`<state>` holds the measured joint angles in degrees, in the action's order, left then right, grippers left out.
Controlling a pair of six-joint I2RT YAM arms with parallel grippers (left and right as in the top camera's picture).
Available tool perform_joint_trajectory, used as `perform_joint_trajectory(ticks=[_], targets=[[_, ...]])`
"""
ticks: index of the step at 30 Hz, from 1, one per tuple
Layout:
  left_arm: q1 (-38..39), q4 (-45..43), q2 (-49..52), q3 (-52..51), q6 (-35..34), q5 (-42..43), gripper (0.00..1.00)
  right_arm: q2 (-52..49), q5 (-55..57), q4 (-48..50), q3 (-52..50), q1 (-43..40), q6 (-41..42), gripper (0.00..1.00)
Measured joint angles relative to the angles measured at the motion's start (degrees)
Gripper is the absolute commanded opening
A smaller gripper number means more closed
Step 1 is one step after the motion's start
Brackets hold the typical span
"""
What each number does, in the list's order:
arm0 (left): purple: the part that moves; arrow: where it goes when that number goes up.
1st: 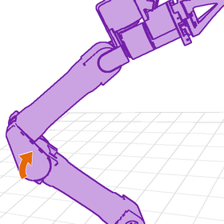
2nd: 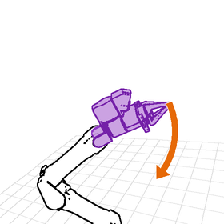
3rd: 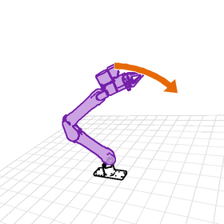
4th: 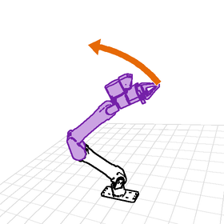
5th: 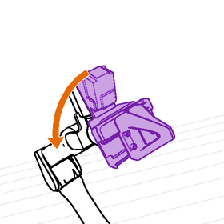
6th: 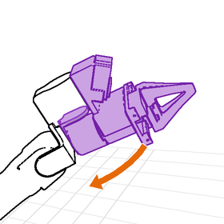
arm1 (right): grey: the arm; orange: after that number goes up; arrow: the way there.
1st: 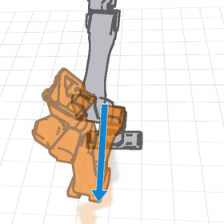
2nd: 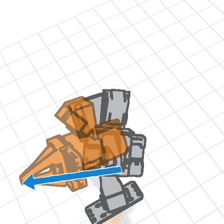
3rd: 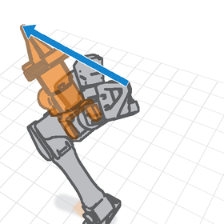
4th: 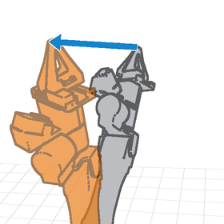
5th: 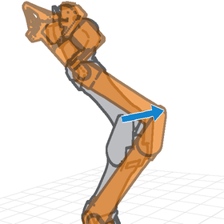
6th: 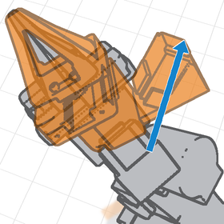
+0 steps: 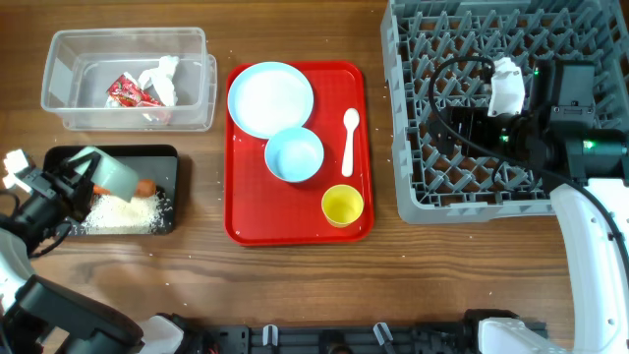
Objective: Sort waste into correct bins and load items into the dishwasher rack
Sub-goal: 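Carry the green bowl back and set it on the red tray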
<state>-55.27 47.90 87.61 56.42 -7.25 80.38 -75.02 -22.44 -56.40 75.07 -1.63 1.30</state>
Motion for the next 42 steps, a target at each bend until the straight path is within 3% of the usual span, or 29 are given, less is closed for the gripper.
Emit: perform_joint_trajectory(ticks=[7, 13, 21, 23, 30, 35, 42], targets=[[1.3, 0.4, 0.0, 0.0, -1.8, -4.8, 0.04, 0.0, 0.0, 0.5, 0.0, 0.0, 0.0, 1.0], [11.0, -4.7, -5.8, 0.1, -2.2, -7.1, 0.04, 0.0, 0.0, 1.1, 0.0, 0.0, 0.0, 1.0], [34.5, -5.8, -19.4, 3.2, -5.6, -27.6, 0.04, 0.0, 0.0, 1.1, 0.0, 0.0, 0.0, 1.0], [44.7, -6.0, -20.1, 3.4, -6.1, -36.5, 0.04, 0.0, 0.0, 1.1, 0.0, 0.0, 0.0, 1.0], [72.1, -5.9, -13.9, 3.5, -7.4, -63.3, 0.04, 0.0, 0.0, 1.1, 0.0, 0.0, 0.0, 1.0], [81.8, -3.0, -6.7, 3.5, -10.1, -74.4, 0.04, 0.0, 0.0, 1.1, 0.0, 0.0, 0.0, 1.0], [87.1, -1.3, 4.9, 3.5, -12.0, -79.5, 0.04, 0.0, 0.0, 1.1, 0.0, 0.0, 0.0, 1.0]])
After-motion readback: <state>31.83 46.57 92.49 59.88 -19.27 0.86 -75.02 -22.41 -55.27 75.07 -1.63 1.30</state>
